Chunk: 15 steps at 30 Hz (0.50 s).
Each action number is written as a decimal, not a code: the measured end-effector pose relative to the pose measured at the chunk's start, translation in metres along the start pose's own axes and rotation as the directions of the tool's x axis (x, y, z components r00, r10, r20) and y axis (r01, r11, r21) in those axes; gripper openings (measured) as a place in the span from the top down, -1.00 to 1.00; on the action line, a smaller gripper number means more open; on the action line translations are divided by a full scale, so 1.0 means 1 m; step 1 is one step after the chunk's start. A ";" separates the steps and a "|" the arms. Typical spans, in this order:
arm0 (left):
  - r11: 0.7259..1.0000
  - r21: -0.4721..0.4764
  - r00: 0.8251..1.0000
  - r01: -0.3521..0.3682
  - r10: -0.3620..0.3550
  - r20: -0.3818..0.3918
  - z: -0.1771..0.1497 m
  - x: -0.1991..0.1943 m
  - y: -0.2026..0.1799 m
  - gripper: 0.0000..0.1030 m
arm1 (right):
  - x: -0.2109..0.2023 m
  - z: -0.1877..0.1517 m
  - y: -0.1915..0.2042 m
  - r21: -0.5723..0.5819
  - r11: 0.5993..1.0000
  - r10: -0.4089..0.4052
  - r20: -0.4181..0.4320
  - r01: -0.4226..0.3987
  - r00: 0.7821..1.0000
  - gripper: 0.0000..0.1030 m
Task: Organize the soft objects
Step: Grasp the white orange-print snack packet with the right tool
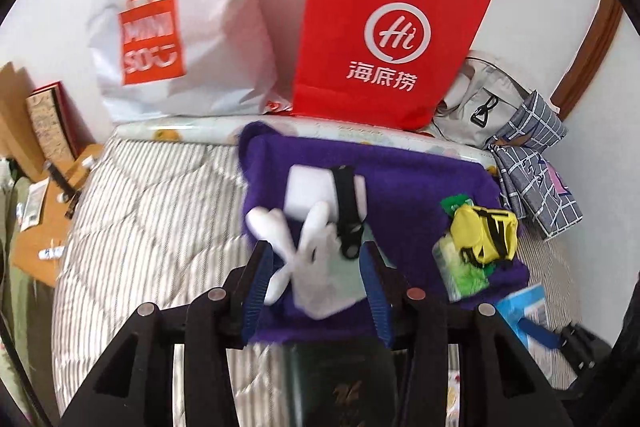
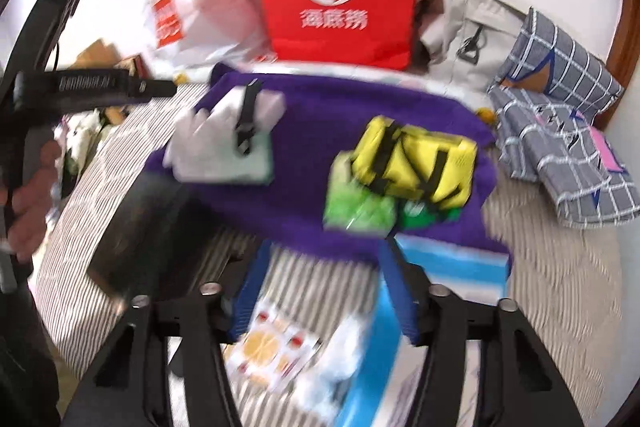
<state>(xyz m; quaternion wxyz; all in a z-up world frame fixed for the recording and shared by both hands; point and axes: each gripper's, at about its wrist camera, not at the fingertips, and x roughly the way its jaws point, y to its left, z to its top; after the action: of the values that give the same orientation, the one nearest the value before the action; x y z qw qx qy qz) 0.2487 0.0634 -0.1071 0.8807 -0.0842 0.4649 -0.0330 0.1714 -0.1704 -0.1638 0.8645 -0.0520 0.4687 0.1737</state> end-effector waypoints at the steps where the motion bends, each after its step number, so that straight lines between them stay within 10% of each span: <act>1: 1.000 -0.004 1.000 -0.001 0.001 0.002 -0.005 -0.005 0.004 0.16 | 0.000 -0.007 0.006 -0.015 1.000 -0.002 -0.012 0.002 1.000 0.22; 15: 0.999 -0.052 1.000 -0.011 0.011 0.008 -0.065 -0.046 0.040 0.12 | 0.005 -0.080 0.065 -0.288 0.954 -0.115 -0.093 0.084 0.989 0.26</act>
<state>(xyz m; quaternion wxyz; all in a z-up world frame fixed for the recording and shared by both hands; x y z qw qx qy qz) 0.1684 0.1013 -0.1131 0.8804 -0.1046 0.4622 -0.0158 0.0876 -0.1285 -0.2075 0.8290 -0.2082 0.4822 0.1921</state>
